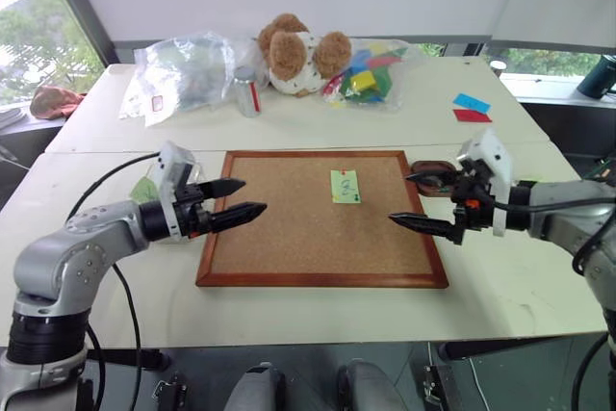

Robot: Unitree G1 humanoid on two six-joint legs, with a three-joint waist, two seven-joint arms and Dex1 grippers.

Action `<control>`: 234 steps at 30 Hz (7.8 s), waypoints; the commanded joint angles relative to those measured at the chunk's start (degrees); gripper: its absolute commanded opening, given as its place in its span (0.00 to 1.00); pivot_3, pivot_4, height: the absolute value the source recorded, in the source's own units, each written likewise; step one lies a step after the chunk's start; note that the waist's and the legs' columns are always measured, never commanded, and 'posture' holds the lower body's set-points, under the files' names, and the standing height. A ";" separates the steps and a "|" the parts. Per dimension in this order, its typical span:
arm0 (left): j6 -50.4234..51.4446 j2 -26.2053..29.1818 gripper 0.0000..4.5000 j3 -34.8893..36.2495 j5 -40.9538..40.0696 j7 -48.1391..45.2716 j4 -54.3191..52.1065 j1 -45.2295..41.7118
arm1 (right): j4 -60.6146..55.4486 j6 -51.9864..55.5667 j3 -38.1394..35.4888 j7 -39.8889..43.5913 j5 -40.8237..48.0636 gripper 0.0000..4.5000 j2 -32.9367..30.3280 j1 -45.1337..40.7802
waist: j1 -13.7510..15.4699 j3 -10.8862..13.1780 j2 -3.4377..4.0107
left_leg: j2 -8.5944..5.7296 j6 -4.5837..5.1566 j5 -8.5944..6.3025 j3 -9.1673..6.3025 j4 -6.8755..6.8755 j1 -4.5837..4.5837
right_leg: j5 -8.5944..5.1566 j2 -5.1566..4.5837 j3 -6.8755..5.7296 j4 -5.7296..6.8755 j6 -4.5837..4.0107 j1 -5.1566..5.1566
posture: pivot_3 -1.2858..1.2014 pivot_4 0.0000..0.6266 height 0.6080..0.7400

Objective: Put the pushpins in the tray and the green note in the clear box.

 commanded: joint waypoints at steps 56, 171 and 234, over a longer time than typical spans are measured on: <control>-27.98 -15.95 0.12 -19.51 28.61 5.29 16.19 1.49 | 38.74 -5.65 15.95 -23.64 -20.52 0.94 28.98 -24.95 | -0.11 -0.01 0.01 | -0.03 -0.42 0.24 0.04 0.00 0.02 | 0.00 0.01 -0.01 0.07 0.00 -0.02 | 0.52 0.24 1.00; -24.34 -15.20 0.10 -18.12 29.83 6.54 15.01 4.40 | 25.83 -4.40 18.90 -13.11 -21.19 0.69 27.00 -15.23 | -0.26 -0.13 0.11 | 0.02 0.05 -0.05 0.20 -0.23 0.82 | -0.01 -0.01 0.21 -0.05 -0.01 0.65 | 0.52 0.24 1.00; -23.33 -15.00 0.10 -18.69 29.87 5.40 15.08 4.51 | 58.70 -16.70 1.31 -19.37 -24.58 0.01 16.58 -22.58 | -0.21 -0.12 0.12 | 0.02 0.07 -0.06 0.23 -0.39 0.81 | -0.01 -0.04 0.21 -0.23 -0.02 0.67 | 0.52 0.24 1.00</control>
